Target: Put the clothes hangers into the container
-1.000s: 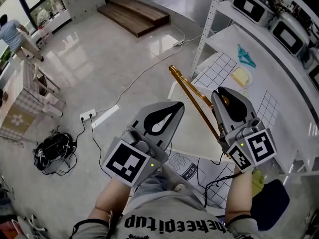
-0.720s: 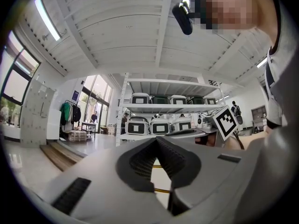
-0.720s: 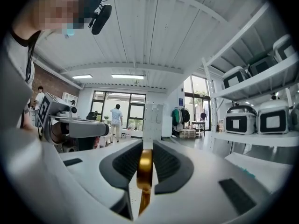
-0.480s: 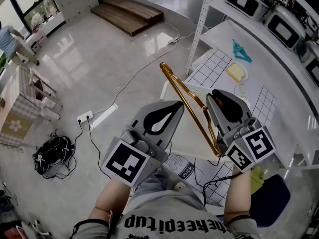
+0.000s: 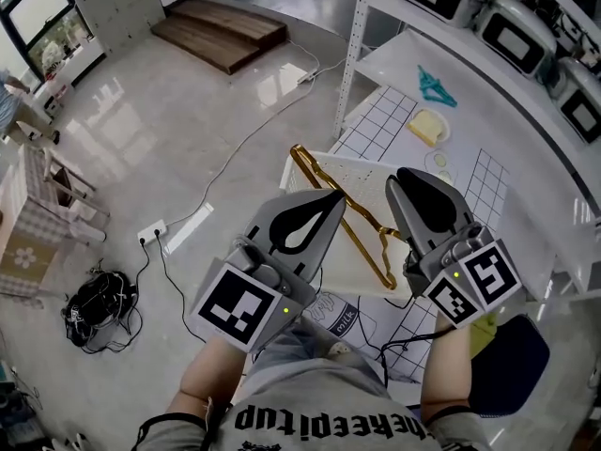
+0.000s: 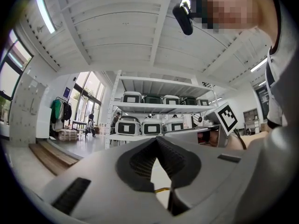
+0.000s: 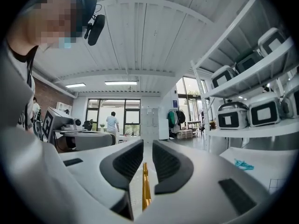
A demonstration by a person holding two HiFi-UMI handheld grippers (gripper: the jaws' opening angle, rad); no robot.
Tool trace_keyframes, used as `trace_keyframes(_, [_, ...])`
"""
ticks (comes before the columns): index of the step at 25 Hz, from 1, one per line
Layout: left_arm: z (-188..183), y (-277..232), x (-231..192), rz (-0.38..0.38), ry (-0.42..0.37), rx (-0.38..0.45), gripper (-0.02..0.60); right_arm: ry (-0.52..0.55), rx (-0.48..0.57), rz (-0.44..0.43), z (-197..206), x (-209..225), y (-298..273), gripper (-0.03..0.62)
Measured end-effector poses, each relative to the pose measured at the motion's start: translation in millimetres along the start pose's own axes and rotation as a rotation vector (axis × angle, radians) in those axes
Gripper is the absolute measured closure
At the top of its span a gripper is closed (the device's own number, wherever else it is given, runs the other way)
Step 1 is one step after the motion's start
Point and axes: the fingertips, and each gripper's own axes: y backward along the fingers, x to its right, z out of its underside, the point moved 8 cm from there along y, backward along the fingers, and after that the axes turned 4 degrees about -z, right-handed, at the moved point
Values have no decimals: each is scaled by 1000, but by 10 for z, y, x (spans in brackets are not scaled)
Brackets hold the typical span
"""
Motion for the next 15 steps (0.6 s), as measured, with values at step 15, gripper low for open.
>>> trace_keyframes(15, [-27,-350,490,187,12,19,561,-3,23,145,-23,-84,706,591])
